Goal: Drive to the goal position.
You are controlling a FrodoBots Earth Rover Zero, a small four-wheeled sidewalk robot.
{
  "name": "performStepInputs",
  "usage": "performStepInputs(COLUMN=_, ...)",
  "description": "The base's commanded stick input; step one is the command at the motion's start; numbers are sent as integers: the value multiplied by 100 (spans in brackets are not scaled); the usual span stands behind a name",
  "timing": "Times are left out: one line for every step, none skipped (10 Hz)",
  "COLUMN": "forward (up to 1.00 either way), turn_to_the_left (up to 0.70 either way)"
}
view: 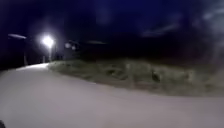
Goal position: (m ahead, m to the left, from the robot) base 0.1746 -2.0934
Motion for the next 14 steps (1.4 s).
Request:
performStepInputs(forward=100, turn_to_the_left=-40)
performStepInputs(forward=100, turn_to_the_left=-40)
performStepInputs(forward=100, turn_to_the_left=-40)
performStepInputs(forward=100, turn_to_the_left=-40)
performStepInputs(forward=100, turn_to_the_left=-40)
performStepInputs(forward=100, turn_to_the_left=-40)
performStepInputs(forward=100, turn_to_the_left=-38)
performStepInputs(forward=92, turn_to_the_left=-29)
performStepInputs(forward=48, turn_to_the_left=-10)
performStepInputs(forward=6, turn_to_the_left=0)
performStepInputs(forward=0, turn_to_the_left=0)
performStepInputs(forward=0, turn_to_the_left=0)
performStepInputs(forward=0, turn_to_the_left=0)
performStepInputs(forward=-6, turn_to_the_left=2)
